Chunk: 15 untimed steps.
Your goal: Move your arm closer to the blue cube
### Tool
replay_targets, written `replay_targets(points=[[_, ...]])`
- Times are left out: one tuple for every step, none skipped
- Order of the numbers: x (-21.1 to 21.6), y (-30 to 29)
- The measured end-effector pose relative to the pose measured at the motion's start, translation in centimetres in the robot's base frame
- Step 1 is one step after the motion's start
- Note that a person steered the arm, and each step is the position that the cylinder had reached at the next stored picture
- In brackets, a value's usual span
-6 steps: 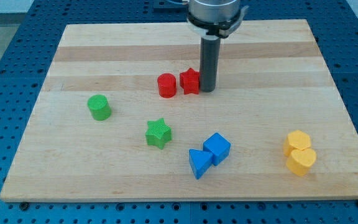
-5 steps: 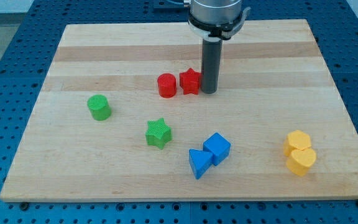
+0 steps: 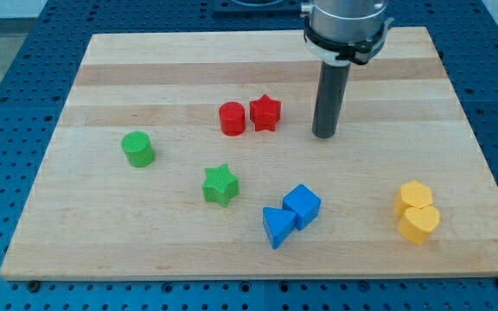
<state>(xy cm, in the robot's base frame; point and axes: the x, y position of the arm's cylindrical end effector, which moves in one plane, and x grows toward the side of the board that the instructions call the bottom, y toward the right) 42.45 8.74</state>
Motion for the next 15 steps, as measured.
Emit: replay_targets(points=[[0.0, -0.1], [0.0, -0.5], [0.0, -0.8], [0.0, -1.4], [0.0, -2.1], [0.0, -2.8], [0.0, -3.6], [0.0, -4.2], [0.0, -4.8], [0.0, -5.0], [0.0, -5.1], [0.4, -5.7], [1.8, -5.4], [5.3, 0.8], [11.4, 0.9]])
